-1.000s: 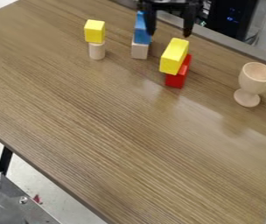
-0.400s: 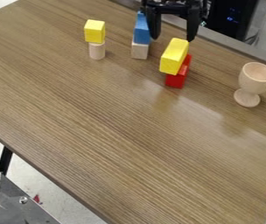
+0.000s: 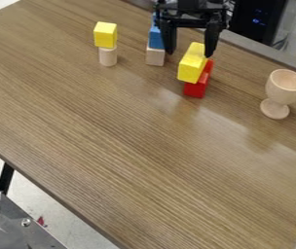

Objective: It moved the yellow block on top of the blue arch

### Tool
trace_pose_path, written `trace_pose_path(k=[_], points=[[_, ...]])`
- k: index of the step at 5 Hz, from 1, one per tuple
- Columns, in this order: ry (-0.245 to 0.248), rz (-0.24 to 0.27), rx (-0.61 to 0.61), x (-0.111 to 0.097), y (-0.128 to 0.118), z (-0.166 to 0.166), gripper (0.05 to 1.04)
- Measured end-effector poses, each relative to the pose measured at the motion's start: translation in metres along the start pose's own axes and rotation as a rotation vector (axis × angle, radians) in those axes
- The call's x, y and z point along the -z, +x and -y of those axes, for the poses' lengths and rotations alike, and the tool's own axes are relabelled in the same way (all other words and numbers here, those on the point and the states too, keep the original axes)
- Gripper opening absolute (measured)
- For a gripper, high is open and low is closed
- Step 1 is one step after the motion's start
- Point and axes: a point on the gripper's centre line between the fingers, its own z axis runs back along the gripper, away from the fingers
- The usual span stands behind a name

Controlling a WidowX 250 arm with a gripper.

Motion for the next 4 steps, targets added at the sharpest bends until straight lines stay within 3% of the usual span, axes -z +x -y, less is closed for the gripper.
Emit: trace_pose_path(k=[3,4], points=[[0.016,0.000,0.023,0.0135,-0.0042,0.0051,0.968],[0.018,0.003,0.023,0.0158,-0.0045,0.0048,0.697]])
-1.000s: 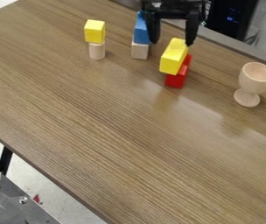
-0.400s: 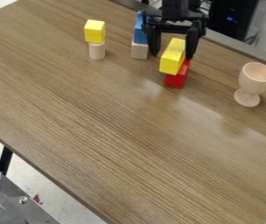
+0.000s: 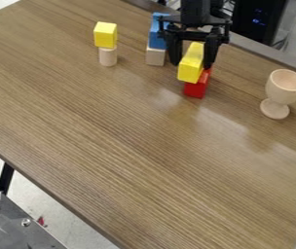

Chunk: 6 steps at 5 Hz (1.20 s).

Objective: It moved the yellow block on top of the blue arch

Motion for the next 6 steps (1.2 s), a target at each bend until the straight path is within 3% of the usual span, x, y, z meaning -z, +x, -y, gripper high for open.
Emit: trace_pose_path(k=[1,2,4,5,6], points=[[-0.002,0.000,0.001,0.000,0.000,0.000,0.553],[0.000,-0.001,0.000,0.000,0.000,0.001,0.552],[-0.004,0.112,-0.010,-0.047,-0.003,0.009,0.552],[0.013,0.167,-0.045,-0.065,-0.004,0.007,0.552],[0.097,0.184,-0.172,-0.077,0.000,-0.005,0.552]])
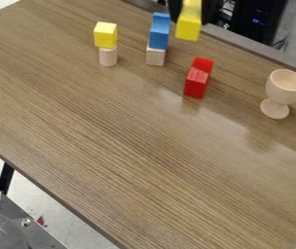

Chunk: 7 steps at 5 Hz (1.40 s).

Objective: It moved the yellow block on top of the blue arch

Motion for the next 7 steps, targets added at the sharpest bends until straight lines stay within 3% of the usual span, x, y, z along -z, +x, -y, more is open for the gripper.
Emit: trace_pose_path(k=[1,3,4,5,7], points=[[0.062,-0.041,-0.114,0.007,0.012,-0.006,0.552],[-0.003,-0.086,-0.201,0.012,0.034,-0.034,0.552],[-0.037,-0.103,-0.185,0.018,0.037,-0.040,0.552],[-0.081,-0.107,-0.170,0.023,0.038,-0.049,0.552],[-0.115,-0.095,-0.133,0.023,0.040,-0.051,0.552]])
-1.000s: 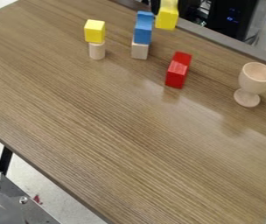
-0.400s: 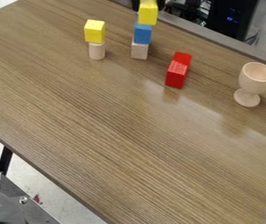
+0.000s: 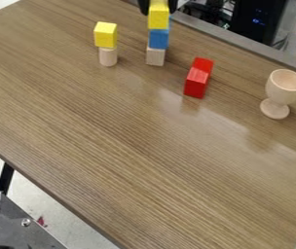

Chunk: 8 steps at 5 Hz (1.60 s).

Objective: It moved the yellow block on top of the blue arch

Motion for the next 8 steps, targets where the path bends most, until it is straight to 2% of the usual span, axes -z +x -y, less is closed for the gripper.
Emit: trace_pose_path(k=[1,4,8], points=[[-0.003,-0.013,0.001,0.007,0.002,-0.003,0.552],[0.000,-0.011,0.004,0.014,0.011,-0.002,0.552],[0.008,-0.008,0.008,0.016,0.019,-0.002,0.552]])
